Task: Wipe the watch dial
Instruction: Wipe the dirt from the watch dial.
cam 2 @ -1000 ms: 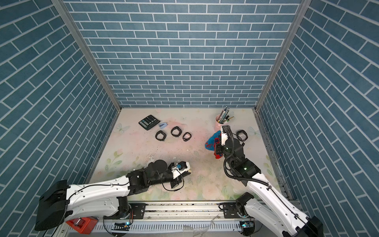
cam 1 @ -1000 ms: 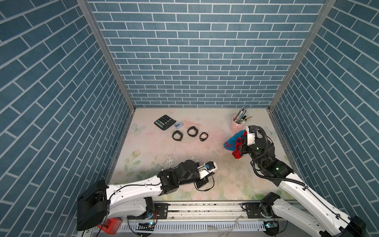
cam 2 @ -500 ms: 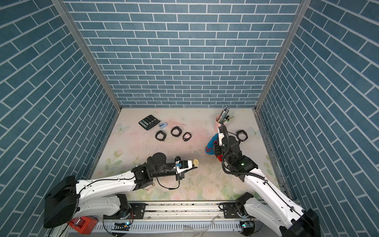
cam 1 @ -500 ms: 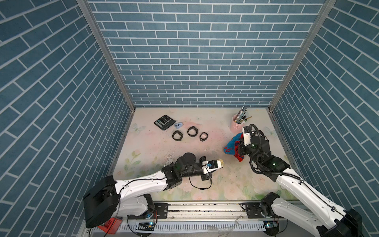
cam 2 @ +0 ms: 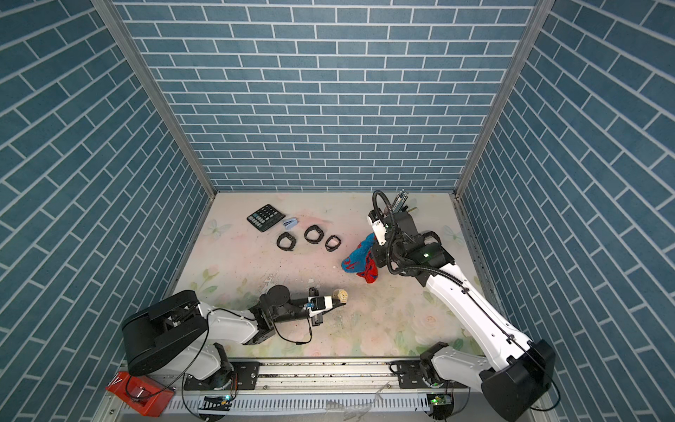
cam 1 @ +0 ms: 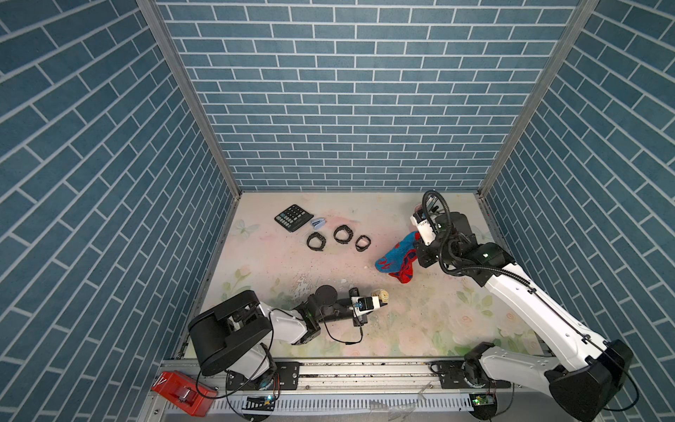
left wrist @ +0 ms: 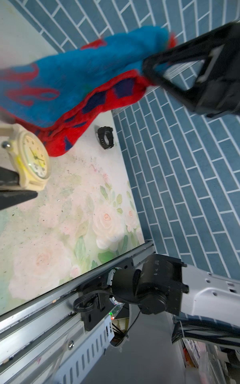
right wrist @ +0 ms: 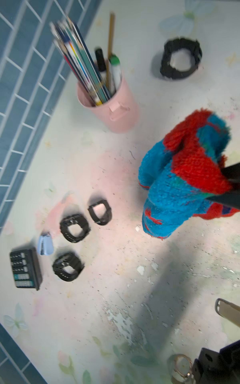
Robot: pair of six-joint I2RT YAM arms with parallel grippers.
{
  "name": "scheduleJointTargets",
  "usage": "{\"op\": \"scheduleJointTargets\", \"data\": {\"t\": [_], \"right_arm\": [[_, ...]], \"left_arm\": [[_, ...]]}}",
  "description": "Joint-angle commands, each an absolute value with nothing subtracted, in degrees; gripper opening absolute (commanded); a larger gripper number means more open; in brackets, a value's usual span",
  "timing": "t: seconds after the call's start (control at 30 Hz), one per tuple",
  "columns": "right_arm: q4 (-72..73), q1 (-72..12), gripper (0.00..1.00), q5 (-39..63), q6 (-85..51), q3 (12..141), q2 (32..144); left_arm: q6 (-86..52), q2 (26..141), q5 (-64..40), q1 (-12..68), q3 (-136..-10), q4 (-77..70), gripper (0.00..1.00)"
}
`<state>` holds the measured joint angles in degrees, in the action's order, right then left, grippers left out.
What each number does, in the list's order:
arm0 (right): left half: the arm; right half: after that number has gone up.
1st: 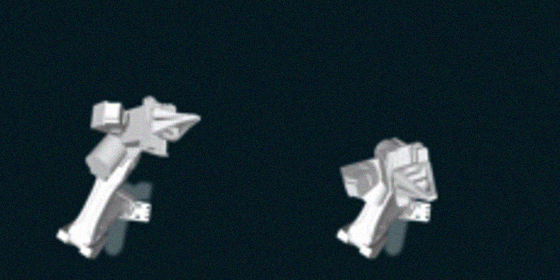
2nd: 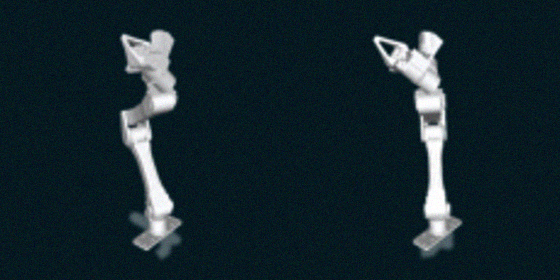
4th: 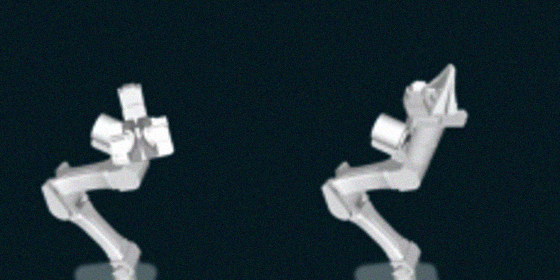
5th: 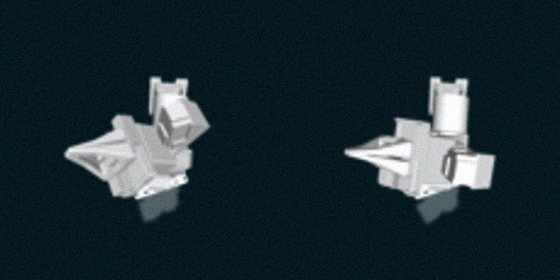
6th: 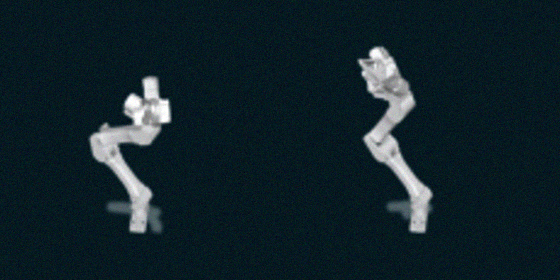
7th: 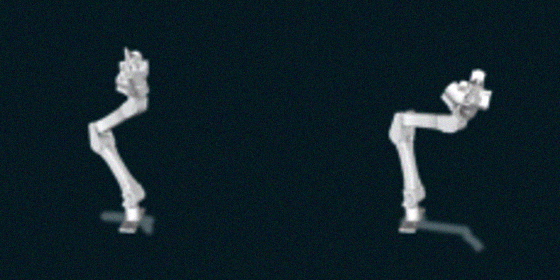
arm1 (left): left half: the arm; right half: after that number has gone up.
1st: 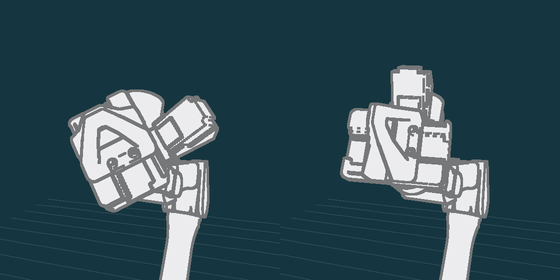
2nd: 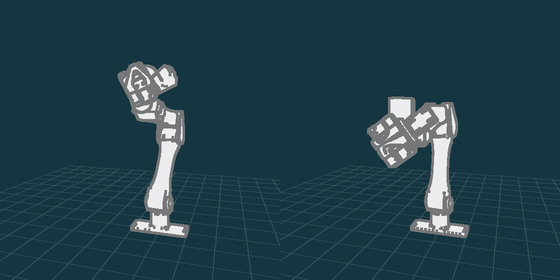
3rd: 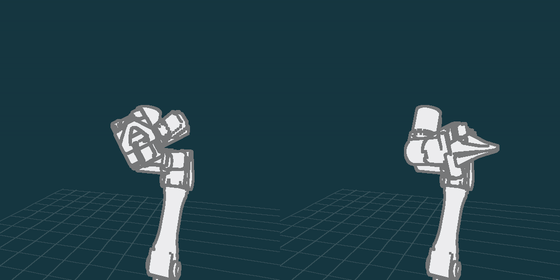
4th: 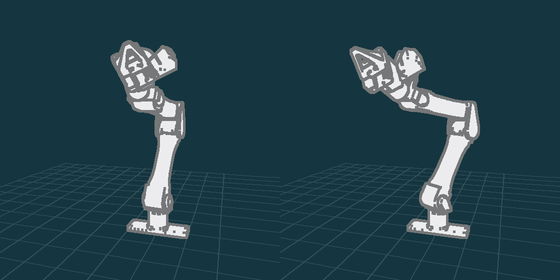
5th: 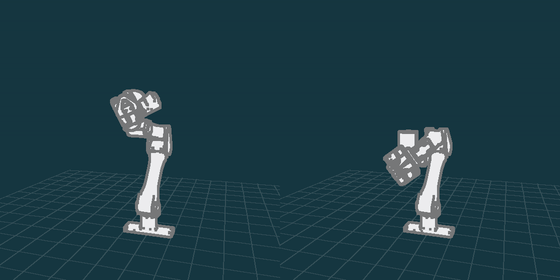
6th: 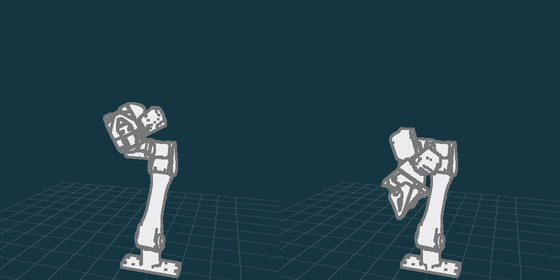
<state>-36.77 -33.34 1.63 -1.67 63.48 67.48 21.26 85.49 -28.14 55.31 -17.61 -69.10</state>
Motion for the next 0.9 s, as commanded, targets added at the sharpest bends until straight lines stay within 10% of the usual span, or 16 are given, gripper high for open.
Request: {"op": "scheduleJointTargets", "data": {"t": [0.0, 0.4, 0.87], "right_arm": [[-41.97, -33.09, 0.0, 10.14, -6.17, 59.68, 68.41], [-18.89, -33.13, 0.0, 31.59, -31.7, 37.27, 70.4], [-13.24, -31.46, 0.0, 42.97, -21.27, 37.27, 58.15]], "left_arm": [[24.15, 83.53, -29.34, 55.13, -15.77, -75.41, 0.0], [24.66, 81.78, -32.92, 56.43, -13.78, -75.5, 0.0], [31.85, 83.53, -30.09, 56.66, -11.34, -75.5, 0.0]]}}
